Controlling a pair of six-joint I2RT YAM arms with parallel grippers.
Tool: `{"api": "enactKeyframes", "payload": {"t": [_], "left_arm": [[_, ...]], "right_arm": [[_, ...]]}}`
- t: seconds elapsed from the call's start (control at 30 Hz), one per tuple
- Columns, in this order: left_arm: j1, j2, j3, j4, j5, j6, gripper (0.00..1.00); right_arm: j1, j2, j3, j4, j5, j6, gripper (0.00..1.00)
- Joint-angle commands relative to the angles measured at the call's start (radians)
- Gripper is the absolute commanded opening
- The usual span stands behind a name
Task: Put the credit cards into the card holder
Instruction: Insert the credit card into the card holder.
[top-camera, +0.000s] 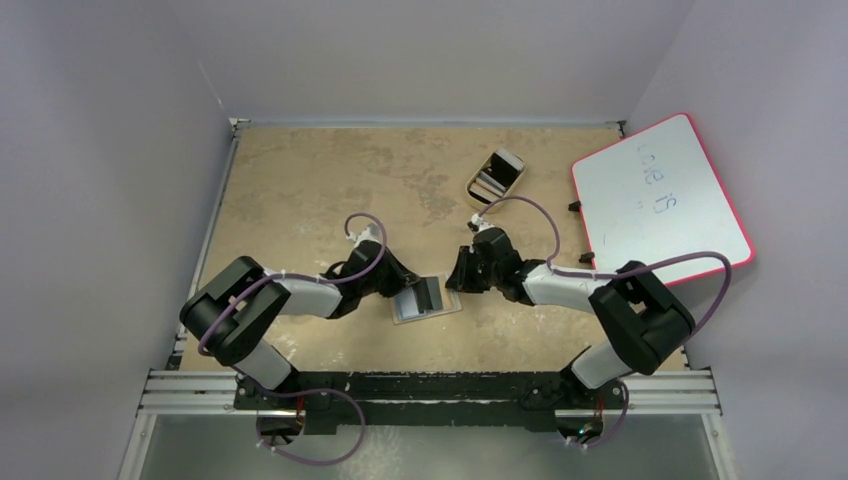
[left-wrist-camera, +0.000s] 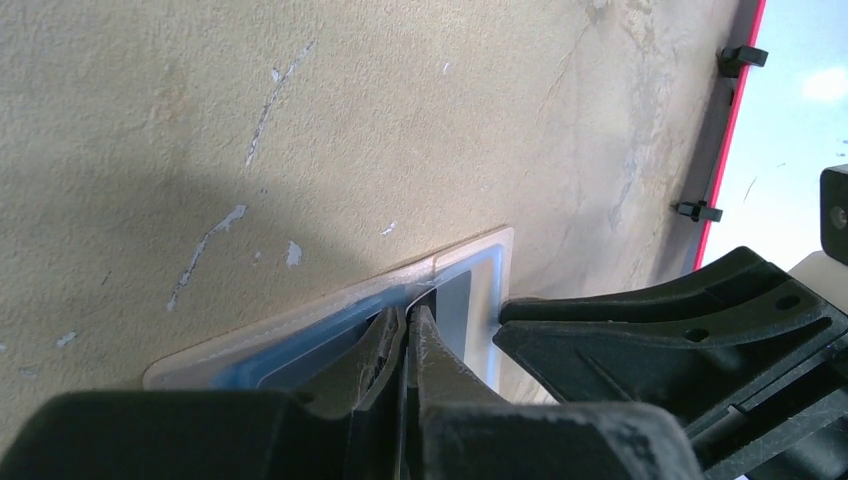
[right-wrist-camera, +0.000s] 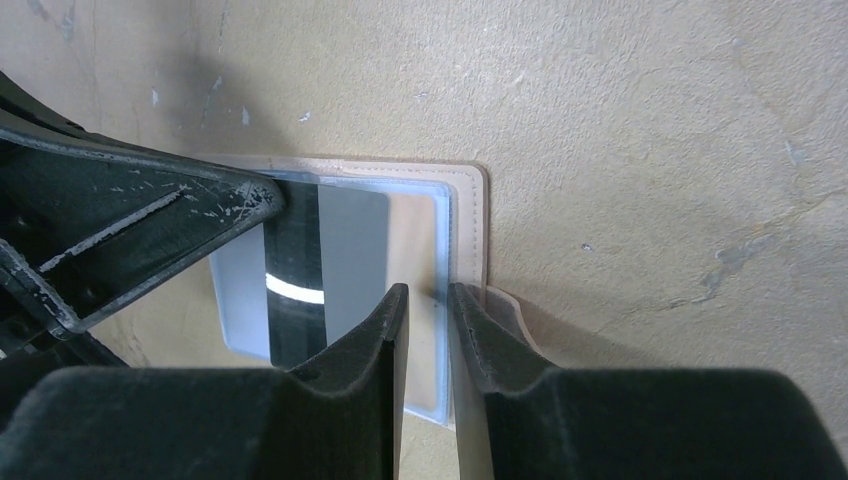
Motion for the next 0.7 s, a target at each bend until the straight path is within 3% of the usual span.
{"api": "enactKeyframes", "payload": {"t": [0.0,0.17,0.27,0.43,0.67], "left_arm": [[-0.007,0.012,-0.005,0.041,-0.067,-0.006,0.00],[-0.036,0.004,-0.020,0.086,-0.091,-0.039,0.01],[-0.039,-0.021,-0.023,0.064,-0.104,-0.045,0.11],[-0.040,-0.089,0.020,-0.108,-0.140,0.008,0.28],[-0.040,-0.126,0.028,-0.181,-0.123,0.017,0.37]], "right_arm": [[0.004,-0.027,-0.009,0.024,-0.019,0.059,0.24],[0.004,-0.038,-0.024,0.037,-0.031,0.081,0.24],[0.004,-0.053,-0.032,0.030,-0.035,0.094,0.24],[0.005,-0.123,0.003,-0.085,0.026,0.049,0.28],[0.005,-0.158,0.023,-0.167,0.052,0.002,0.33]]}}
